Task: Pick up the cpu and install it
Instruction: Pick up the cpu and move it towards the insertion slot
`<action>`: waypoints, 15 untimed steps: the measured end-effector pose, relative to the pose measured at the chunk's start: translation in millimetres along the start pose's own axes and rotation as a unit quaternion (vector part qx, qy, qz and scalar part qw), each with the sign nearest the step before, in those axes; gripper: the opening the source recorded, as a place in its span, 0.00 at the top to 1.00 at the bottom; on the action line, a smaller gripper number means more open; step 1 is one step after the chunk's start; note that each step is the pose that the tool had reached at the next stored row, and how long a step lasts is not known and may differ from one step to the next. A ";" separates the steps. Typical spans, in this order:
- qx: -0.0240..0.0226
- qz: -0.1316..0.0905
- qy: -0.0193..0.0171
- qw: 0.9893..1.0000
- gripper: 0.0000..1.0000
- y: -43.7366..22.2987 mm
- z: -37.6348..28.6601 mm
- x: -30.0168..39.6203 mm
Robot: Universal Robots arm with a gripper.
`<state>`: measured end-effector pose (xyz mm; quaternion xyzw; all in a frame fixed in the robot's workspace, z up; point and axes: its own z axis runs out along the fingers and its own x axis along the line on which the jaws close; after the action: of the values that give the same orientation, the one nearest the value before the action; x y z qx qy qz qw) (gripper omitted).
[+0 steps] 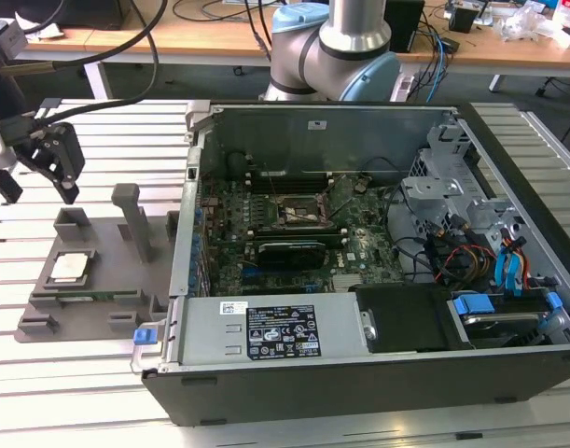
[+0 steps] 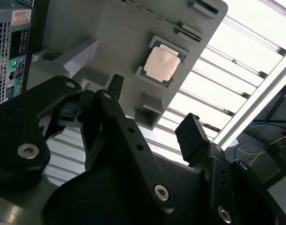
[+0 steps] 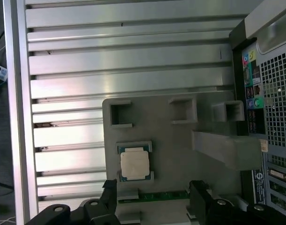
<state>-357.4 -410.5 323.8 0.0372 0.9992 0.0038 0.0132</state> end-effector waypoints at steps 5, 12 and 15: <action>0.006 0.000 0.000 1.000 0.27 -0.1 9.9 0.3; 0.006 0.000 0.000 1.000 0.27 -0.2 20.7 0.5; 0.006 0.000 0.000 1.000 0.27 -0.2 25.0 0.6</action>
<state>-357.3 -410.5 298.7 0.0371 0.9992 -0.0026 0.0133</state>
